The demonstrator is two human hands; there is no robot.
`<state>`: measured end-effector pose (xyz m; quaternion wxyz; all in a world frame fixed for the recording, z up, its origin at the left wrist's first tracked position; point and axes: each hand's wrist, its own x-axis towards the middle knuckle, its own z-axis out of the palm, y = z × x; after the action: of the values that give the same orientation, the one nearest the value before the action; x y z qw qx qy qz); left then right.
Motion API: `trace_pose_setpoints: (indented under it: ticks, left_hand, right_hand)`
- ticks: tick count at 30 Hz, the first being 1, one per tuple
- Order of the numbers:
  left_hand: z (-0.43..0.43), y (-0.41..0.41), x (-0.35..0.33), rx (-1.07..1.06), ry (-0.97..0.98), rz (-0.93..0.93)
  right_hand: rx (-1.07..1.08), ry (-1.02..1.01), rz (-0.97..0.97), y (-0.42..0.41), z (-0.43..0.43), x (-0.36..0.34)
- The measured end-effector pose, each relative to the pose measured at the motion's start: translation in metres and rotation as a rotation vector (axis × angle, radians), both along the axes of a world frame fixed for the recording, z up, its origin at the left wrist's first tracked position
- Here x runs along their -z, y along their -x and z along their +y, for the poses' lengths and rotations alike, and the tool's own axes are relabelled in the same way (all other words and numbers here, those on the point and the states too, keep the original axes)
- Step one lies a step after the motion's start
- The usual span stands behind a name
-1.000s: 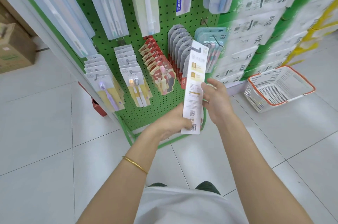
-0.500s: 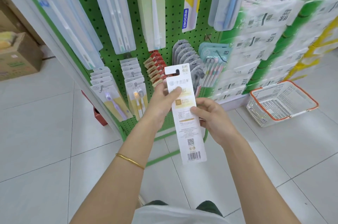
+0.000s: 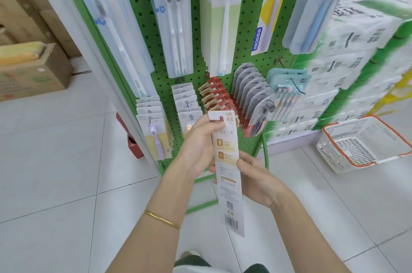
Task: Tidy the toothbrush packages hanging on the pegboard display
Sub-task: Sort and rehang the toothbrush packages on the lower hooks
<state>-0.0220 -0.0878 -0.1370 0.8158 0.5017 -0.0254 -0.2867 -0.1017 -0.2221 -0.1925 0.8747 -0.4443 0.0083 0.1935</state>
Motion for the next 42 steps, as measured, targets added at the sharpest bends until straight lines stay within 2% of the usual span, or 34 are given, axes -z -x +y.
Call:
trace_pose_setpoints:
  ticks: [1, 3, 6, 8, 11, 14, 19, 27, 32, 36, 42]
  left_hand:
    - [0.002, -0.002, -0.004, -0.025, -0.058, -0.039]
    - [0.005, -0.007, -0.013, -0.096, -0.329, -0.205]
    - [0.019, -0.02, -0.018, -0.315, -0.634, -0.457]
    - [0.033, -0.031, -0.019, -0.404, -0.713, -0.582]
    - [0.051, -0.042, -0.016, -0.37, -0.882, -0.664]
    - [0.063, -0.046, -0.011, -0.314, -0.993, -0.729]
    - [0.072, -0.055, -0.009, -0.262, -1.062, -0.763]
    - [0.071, -0.074, -0.006, -0.238, -1.14, -0.86]
    - [0.058, -0.084, -0.002, -0.147, -1.383, -0.92]
    - [0.052, -0.089, 0.002, -0.198, -1.595, -0.978]
    - [0.046, -0.106, 0.008, -0.167, -1.697, -1.045]
  right_hand:
    - [-0.009, 0.013, -0.014, -0.005, 0.005, -0.003]
    - [0.037, 0.075, -0.021, -0.015, 0.014, -0.009]
    - [0.178, 0.307, -0.005, -0.032, 0.029, -0.015]
    - [0.253, 0.538, 0.007, -0.044, 0.04, -0.018]
    - [0.398, 0.802, 0.079, -0.059, 0.06, -0.014]
    - [0.501, 0.947, 0.062, -0.068, 0.077, 0.003]
    - [0.584, 1.158, 0.101, -0.086, 0.09, 0.036]
    - [0.668, 1.303, -0.006, -0.096, 0.103, 0.054]
    - [0.673, 1.319, -0.013, -0.113, 0.102, 0.058]
    - [0.633, 1.339, -0.016, -0.122, 0.104, 0.059]
    - [0.54, 1.355, -0.018, -0.127, 0.099, 0.06]
